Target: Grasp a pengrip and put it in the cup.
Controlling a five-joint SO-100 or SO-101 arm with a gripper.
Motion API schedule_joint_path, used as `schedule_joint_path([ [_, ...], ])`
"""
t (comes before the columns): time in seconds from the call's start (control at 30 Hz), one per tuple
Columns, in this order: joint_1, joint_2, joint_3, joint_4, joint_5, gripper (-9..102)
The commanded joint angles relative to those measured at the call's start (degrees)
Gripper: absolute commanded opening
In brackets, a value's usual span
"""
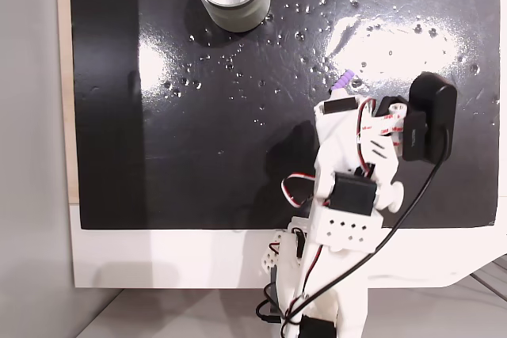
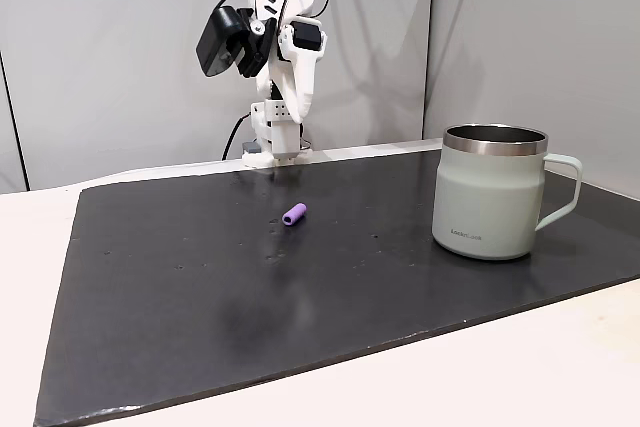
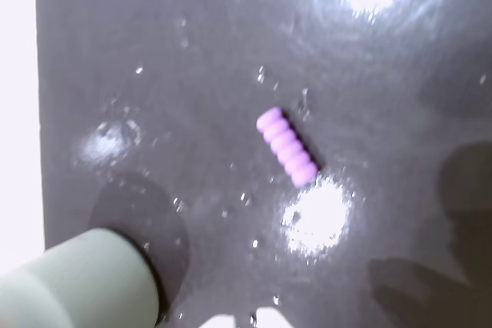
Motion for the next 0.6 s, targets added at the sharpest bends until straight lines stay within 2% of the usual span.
schedule_joint_path([
  [0.0,1.67,-9.67,-12.48,2.72,-4.48,0],
  [0.23,2.20,-24.17,-22.94,7.03,-14.24,1],
  [0.4,2.72,-32.26,-29.00,11.25,-19.25,16],
  [0.57,3.43,-38.32,-32.26,14.94,-22.15,20],
])
